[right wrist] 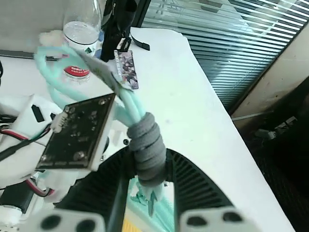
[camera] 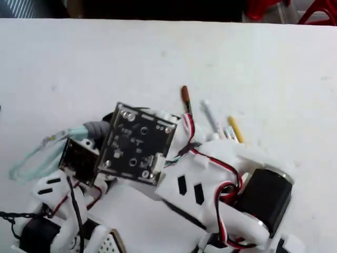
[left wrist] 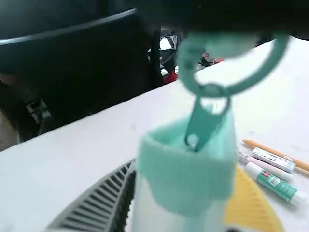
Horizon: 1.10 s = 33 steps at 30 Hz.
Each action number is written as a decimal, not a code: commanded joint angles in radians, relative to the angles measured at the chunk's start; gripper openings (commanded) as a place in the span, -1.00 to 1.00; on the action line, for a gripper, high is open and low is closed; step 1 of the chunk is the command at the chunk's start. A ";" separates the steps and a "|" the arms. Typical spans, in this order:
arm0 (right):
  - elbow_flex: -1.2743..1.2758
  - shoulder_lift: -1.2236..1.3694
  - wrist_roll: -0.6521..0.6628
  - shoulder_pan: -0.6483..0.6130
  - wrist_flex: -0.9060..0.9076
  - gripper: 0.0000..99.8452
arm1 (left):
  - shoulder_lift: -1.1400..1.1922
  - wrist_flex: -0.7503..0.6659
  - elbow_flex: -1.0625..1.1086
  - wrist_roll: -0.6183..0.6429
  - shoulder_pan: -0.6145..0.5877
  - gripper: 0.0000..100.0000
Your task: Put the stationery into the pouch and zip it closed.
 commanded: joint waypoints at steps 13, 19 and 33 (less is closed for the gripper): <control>0.109 0.076 -0.008 0.137 -0.199 -0.97 | 0.022 -0.385 0.209 0.043 0.010 -0.89; 0.137 0.134 -0.008 0.182 -0.292 -0.97 | 0.027 -0.784 0.442 0.109 0.007 -0.90; 0.190 0.216 -0.109 0.326 -0.338 -0.97 | 0.228 -0.594 0.287 0.083 0.004 -0.89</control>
